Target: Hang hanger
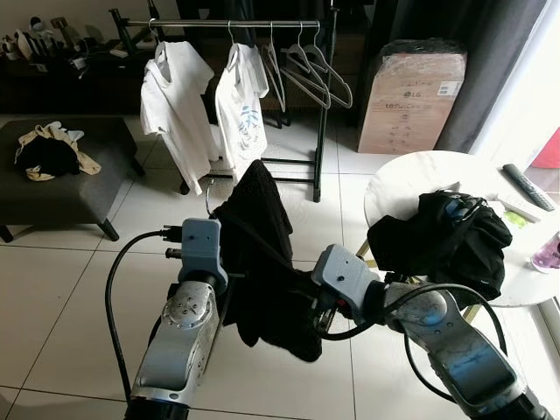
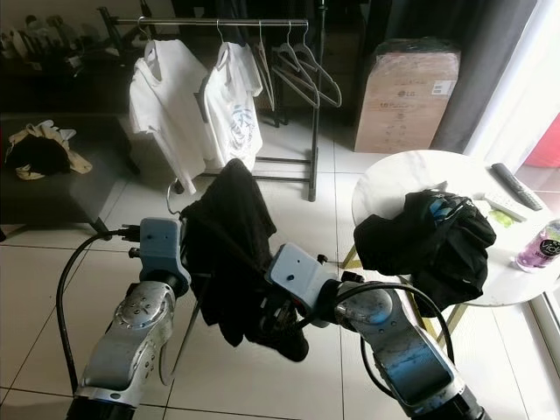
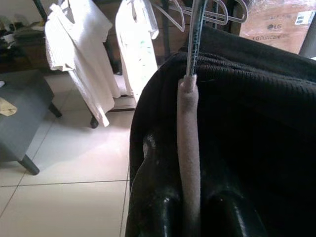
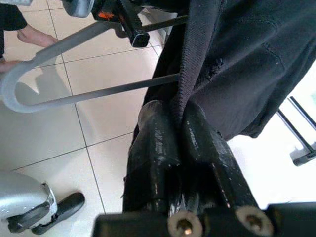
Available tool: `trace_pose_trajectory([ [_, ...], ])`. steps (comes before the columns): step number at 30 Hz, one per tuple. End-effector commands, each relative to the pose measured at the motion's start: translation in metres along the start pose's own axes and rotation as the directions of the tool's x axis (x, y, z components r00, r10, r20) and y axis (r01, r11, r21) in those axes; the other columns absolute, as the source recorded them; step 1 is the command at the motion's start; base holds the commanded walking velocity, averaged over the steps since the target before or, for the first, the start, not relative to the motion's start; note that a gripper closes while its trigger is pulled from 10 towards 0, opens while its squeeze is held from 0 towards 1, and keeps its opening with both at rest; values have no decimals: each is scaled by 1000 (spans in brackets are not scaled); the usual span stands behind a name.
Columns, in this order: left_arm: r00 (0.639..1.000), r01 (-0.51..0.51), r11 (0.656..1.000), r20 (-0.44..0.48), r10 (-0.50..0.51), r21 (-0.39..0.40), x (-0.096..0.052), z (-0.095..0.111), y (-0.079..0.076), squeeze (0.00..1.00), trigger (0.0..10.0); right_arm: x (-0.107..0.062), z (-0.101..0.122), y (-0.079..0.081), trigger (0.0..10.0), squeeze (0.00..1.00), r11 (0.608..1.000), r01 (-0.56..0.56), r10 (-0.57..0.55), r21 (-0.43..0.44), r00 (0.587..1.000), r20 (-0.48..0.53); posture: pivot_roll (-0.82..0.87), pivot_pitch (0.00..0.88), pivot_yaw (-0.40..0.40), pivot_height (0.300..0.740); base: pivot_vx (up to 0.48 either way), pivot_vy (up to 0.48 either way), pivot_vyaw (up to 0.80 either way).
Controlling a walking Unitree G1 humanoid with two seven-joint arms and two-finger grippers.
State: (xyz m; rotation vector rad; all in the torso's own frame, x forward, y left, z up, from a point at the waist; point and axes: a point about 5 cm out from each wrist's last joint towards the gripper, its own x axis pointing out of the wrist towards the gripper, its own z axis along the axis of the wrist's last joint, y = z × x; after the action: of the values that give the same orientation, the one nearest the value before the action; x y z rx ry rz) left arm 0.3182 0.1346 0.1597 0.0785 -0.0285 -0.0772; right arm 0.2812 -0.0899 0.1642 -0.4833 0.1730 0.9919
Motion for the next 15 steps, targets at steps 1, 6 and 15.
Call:
trace_pose_trajectory([
  [1, 996, 69, 998, 61, -69, 14, 2, 14, 0, 0, 10000, -1, 5, 3, 10000, 0, 999, -30, 30, 19, 999, 35, 6, 184, 9, 740, 0, 0, 0],
  [6, 976, 214, 977, 41, -215, 26, -1, 12, -13, 0, 10000, 0, 11, 5, 10000, 0, 998, -53, 51, 20, 997, 65, 5, 182, 10, 740, 0, 0, 0],
  [15, 945, 327, 933, 39, -325, -147, -6, 15, -10, 0, 10000, -1, 7, 5, 10000, 208, 996, -85, 83, 35, 995, 57, 6, 179, 14, 740, 0, 0, 0],
])
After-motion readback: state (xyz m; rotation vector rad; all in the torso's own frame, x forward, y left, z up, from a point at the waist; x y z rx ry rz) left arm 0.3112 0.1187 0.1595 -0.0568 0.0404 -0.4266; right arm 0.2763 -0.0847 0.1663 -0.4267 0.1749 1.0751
